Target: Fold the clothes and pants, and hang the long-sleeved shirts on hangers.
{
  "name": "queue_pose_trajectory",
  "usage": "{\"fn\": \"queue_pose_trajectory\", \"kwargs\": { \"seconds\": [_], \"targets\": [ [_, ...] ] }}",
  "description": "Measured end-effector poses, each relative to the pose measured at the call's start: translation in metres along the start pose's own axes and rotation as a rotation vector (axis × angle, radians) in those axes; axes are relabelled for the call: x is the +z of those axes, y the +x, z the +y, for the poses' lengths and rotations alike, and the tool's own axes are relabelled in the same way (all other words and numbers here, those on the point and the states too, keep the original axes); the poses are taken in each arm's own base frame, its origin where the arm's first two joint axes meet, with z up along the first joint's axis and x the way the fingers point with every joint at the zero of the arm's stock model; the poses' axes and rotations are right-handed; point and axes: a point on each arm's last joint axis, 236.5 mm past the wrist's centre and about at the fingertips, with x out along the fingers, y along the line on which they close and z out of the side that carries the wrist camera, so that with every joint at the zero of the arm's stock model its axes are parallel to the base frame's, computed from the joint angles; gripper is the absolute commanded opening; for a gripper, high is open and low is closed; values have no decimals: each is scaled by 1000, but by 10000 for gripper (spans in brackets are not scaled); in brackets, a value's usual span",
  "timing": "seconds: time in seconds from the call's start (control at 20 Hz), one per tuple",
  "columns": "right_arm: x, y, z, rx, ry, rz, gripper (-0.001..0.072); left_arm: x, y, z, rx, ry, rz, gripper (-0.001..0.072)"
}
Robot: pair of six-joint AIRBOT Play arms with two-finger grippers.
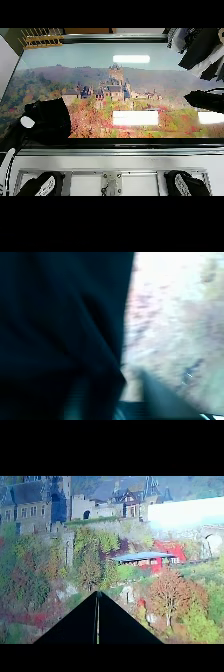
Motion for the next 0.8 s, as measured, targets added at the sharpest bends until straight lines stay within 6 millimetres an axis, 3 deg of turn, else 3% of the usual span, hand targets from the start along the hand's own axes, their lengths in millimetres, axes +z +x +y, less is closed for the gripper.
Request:
{"fn": "queue_pose_trajectory", "kwargs": {
  "seconds": [0.15, 0.3, 0.45, 0.55, 0.65, 0.8],
  "targets": [
    [0, 0, 0, 0, 0, 0, 19, 6, 9, -62, -76, 121, 18, 12],
    [0, 0, 0, 0, 0, 0, 19, -4, 6, -164, -192, 343, 14, 12],
    [0, 0, 0, 0, 0, 0, 19, -37, -3, -262, -312, 570, 17, 17],
    [0, 0, 0, 0, 0, 0, 19, -63, -6, -313, -376, 695, 27, 672],
    [0, 0, 0, 0, 0, 0, 19, -79, -9, -343, -410, 768, 47, 616],
    [0, 0, 0, 0, 0, 0, 19, -72, -19, -349, -409, 787, 70, 615]
  ]
}}
